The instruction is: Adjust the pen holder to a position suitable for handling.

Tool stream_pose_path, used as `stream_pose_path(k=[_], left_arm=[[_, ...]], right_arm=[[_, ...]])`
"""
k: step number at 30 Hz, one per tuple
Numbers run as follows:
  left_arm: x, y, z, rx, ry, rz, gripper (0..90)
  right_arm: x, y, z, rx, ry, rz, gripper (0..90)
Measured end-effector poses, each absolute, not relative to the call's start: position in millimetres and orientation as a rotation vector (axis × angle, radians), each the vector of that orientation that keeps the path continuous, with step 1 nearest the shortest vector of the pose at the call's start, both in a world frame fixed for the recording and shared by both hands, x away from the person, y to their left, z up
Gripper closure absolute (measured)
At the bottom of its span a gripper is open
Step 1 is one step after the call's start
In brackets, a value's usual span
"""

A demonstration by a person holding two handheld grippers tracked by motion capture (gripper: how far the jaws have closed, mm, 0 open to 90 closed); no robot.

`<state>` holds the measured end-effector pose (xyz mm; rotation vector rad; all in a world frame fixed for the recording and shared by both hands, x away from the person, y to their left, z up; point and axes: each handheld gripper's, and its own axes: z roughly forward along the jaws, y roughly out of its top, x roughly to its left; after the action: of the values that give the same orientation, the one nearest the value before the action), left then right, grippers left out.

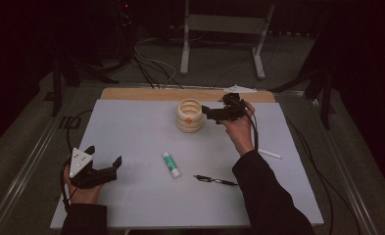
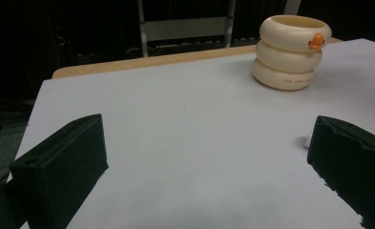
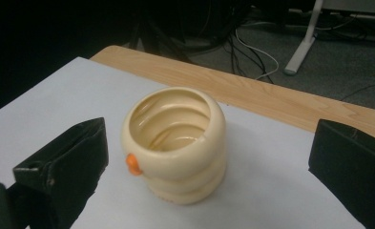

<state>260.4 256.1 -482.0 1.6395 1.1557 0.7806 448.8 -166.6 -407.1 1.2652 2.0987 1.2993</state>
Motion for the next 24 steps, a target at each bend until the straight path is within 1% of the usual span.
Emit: stream_pose_path(k=[8, 14, 16, 17, 19, 21, 24], left_arm=[[260, 256, -482, 1.639, 1.152, 0.777, 0.1], [260, 256, -482, 1.647, 1.147, 0.774, 0.2], [260, 255, -483, 1.650, 1.143, 0.775, 0.2], [260, 255, -483, 1.653, 1.142, 0.775, 0.1], [260, 255, -483, 1.651, 1.141, 0.772, 0.2], [259, 255, -483, 1.650, 1.141, 0.772, 0.2], [259, 255, -483, 1.650, 1.141, 0.768, 0.2]], right_arm=[[468, -151, -411, 1.288, 2.122, 1.248, 0.3], [483, -143, -422, 1.348, 2.149, 1.191, 7.2], [487, -141, -425, 1.377, 2.138, 1.177, 17.4], [489, -139, -427, 1.390, 2.136, 1.180, 19.6], [491, -135, -430, 1.407, 2.134, 1.155, 29.1], [495, -132, -435, 1.413, 2.141, 1.139, 35.6], [499, -128, -443, 1.448, 2.146, 1.124, 41.8]])
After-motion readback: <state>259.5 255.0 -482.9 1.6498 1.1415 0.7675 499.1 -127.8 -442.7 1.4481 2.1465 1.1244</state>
